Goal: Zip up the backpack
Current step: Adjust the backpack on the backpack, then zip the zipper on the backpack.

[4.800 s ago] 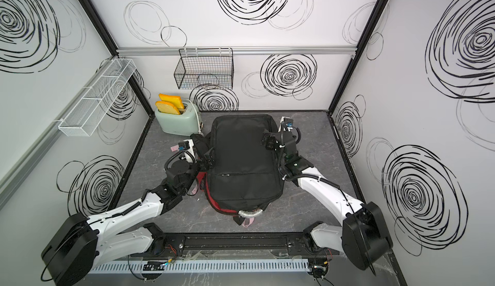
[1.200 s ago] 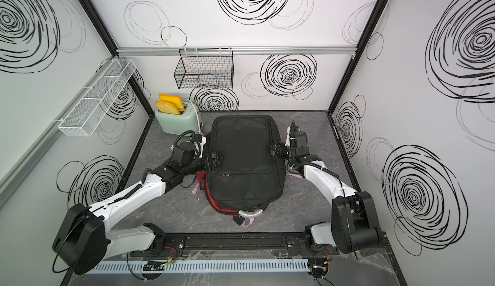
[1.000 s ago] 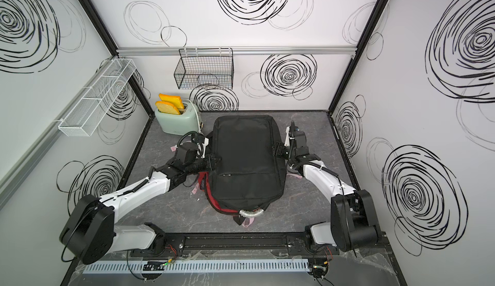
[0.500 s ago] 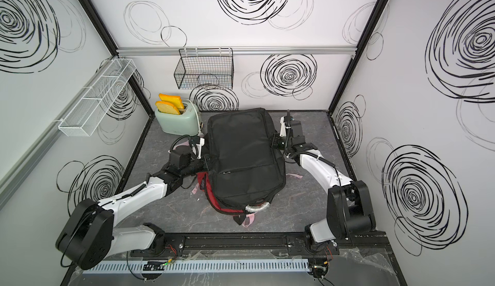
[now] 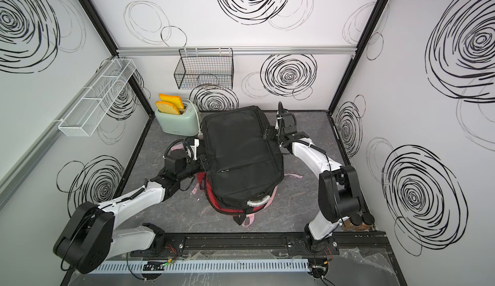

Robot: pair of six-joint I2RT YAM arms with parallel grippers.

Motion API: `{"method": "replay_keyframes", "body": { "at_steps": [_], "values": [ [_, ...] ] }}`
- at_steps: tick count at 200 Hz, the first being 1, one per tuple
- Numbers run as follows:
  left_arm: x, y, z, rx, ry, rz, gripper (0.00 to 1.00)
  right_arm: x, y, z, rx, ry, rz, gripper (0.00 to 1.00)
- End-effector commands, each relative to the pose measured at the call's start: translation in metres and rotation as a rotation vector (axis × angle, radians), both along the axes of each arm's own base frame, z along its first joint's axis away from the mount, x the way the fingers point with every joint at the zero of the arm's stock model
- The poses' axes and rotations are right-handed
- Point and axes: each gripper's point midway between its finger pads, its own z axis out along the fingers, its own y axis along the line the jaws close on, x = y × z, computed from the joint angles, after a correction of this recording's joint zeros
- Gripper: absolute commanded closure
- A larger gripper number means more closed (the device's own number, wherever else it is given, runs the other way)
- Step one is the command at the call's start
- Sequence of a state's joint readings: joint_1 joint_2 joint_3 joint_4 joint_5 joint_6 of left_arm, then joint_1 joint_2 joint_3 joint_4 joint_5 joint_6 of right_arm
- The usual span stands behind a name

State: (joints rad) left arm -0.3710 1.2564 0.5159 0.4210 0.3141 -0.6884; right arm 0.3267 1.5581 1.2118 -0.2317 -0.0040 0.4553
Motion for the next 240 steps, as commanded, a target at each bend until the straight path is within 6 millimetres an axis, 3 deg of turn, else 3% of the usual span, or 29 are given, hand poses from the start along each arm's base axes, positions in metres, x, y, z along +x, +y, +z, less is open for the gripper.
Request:
{"method": "replay_keyframes", "body": {
  "at_steps": [1, 18, 40, 65, 84, 164, 240],
  "values": [
    [0.004, -0.001, 0.014, -0.027, -0.063, 0.003, 1.0, -0.027, 0.012, 0.041, 0.037, -0.093, 0.057, 0.21],
    [0.003, 0.0, 0.014, -0.029, -0.067, 0.008, 1.0, -0.061, 0.055, 0.045, 0.107, -0.117, 0.225, 0.23],
    [0.003, 0.001, 0.014, -0.028, -0.067, 0.016, 1.0, -0.105, 0.102, 0.032, 0.178, -0.072, 0.408, 0.27],
    [0.003, 0.002, 0.014, -0.029, -0.062, 0.021, 1.0, -0.144, 0.134, 0.019, 0.314, -0.008, 0.53, 0.3],
    [0.003, 0.003, 0.014, -0.029, -0.062, 0.027, 1.0, -0.163, 0.151, 0.015, 0.375, 0.015, 0.576, 0.31],
    [0.004, 0.004, 0.014, -0.03, -0.055, 0.032, 1.0, -0.202, 0.203, -0.01, 0.445, 0.136, 0.674, 0.35],
    [0.002, 0.005, 0.016, -0.034, -0.06, 0.033, 1.0, -0.204, 0.204, -0.028, 0.467, 0.188, 0.634, 0.36]
  ]
}}
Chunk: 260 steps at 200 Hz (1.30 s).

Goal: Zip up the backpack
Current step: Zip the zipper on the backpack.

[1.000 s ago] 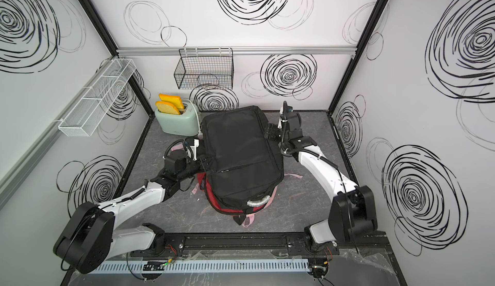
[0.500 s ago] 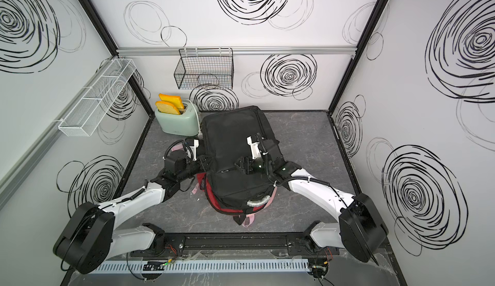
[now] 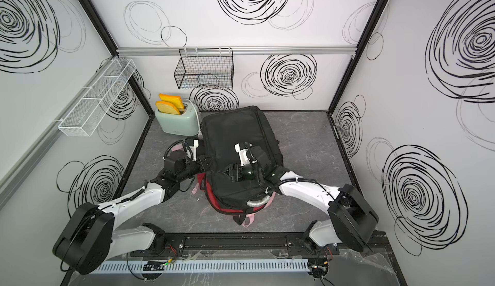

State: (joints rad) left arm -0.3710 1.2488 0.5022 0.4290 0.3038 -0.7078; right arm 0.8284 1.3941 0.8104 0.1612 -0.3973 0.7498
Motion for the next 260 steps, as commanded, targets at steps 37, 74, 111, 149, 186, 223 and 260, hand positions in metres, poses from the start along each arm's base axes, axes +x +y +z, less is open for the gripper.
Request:
{"method": "replay_keyframes", "body": {
  "at_steps": [37, 74, 111, 149, 186, 223, 260],
  "values": [
    [0.003, 0.002, 0.018, -0.023, -0.071, 0.016, 1.0, 0.005, 0.006, -0.017, 0.01, 0.06, -0.03, 0.37],
    [0.003, 0.002, 0.018, -0.025, -0.07, 0.013, 1.0, 0.005, 0.01, -0.024, 0.023, 0.082, -0.024, 0.37],
    [0.003, 0.0, 0.018, -0.029, -0.068, 0.009, 1.0, 0.004, 0.014, -0.025, 0.043, 0.091, -0.011, 0.41],
    [0.003, 0.0, 0.017, -0.029, -0.068, 0.008, 1.0, 0.002, 0.019, -0.029, 0.053, 0.108, -0.002, 0.47],
    [0.003, 0.0, 0.018, -0.03, -0.069, 0.007, 1.0, 0.002, 0.02, -0.036, 0.04, 0.114, -0.007, 0.55],
    [0.003, 0.0, 0.016, -0.028, -0.067, 0.01, 1.0, 0.005, 0.017, -0.042, 0.019, 0.11, -0.024, 0.65],
    [0.003, 0.001, 0.016, -0.025, -0.068, 0.011, 1.0, 0.006, 0.015, -0.047, 0.002, 0.11, -0.032, 0.73]
  ]
}}
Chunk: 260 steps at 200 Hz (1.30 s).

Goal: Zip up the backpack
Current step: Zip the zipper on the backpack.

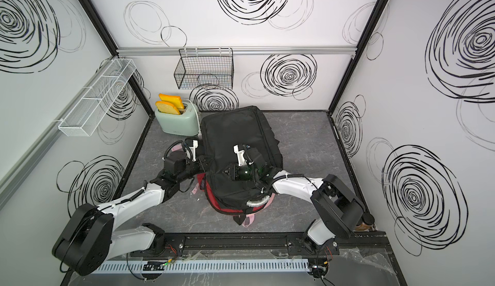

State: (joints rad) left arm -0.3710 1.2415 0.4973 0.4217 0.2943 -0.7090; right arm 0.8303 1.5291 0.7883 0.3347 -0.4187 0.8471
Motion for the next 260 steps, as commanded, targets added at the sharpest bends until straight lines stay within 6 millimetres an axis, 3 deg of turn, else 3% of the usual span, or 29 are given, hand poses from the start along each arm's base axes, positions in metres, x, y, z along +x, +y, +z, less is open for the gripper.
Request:
{"method": "replay_keyframes", "body": {
  "at_steps": [1, 34, 106, 179, 260],
  "values": [
    [0.004, -0.001, 0.018, -0.029, -0.072, 0.001, 1.0, -0.004, -0.002, -0.019, -0.043, 0.03, -0.008, 0.73],
    [0.004, -0.001, 0.017, -0.029, -0.071, 0.004, 1.0, -0.002, -0.004, -0.019, -0.049, 0.021, -0.01, 0.86],
    [0.005, 0.002, 0.014, -0.019, -0.064, 0.019, 1.0, 0.007, -0.02, -0.012, -0.141, -0.065, -0.062, 1.0],
    [0.006, 0.006, 0.01, -0.011, -0.053, 0.029, 1.0, 0.018, -0.038, 0.002, -0.243, -0.174, -0.116, 1.0],
    [0.008, 0.007, 0.009, -0.005, -0.048, 0.034, 1.0, 0.037, -0.083, 0.014, -0.425, -0.279, -0.257, 1.0]
  ]
}}
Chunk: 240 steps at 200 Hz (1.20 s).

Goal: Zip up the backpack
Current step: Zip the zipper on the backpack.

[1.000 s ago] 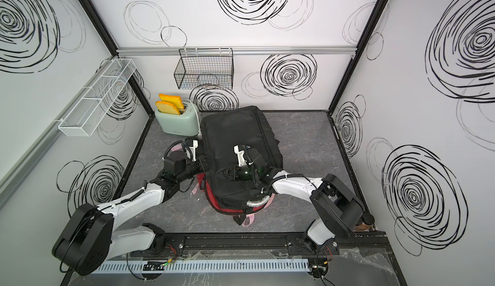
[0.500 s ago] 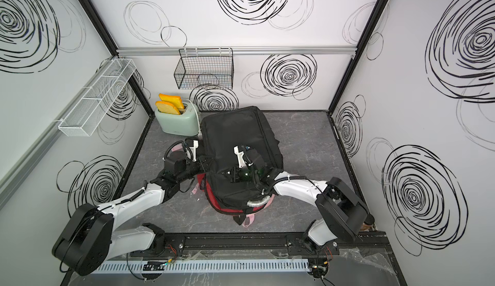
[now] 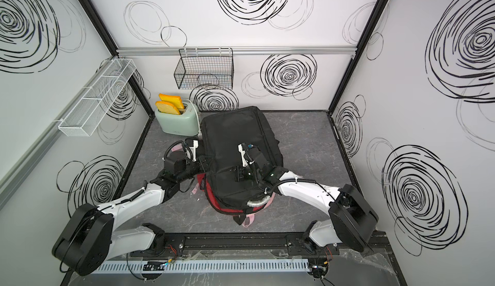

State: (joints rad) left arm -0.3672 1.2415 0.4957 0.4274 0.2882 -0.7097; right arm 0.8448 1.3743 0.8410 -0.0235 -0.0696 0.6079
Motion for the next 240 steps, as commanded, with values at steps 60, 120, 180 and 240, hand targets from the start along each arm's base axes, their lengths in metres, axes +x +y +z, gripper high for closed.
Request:
{"method": "replay_keyframes", "body": {
  "at_steps": [60, 120, 180, 240],
  "values": [
    [0.007, 0.005, 0.006, -0.001, -0.036, 0.021, 1.0, 0.033, -0.069, 0.009, -0.188, -0.092, -0.202, 1.0],
    [0.007, 0.006, 0.006, 0.006, -0.039, 0.027, 1.0, 0.047, -0.104, 0.013, -0.214, -0.102, -0.259, 1.0],
    [0.007, 0.007, 0.005, 0.01, -0.036, 0.03, 1.0, 0.06, -0.14, 0.01, -0.252, -0.096, -0.319, 1.0],
    [0.007, 0.008, 0.005, 0.014, -0.036, 0.034, 1.0, 0.07, -0.172, 0.004, -0.283, -0.069, -0.404, 1.0]
  ]
}}
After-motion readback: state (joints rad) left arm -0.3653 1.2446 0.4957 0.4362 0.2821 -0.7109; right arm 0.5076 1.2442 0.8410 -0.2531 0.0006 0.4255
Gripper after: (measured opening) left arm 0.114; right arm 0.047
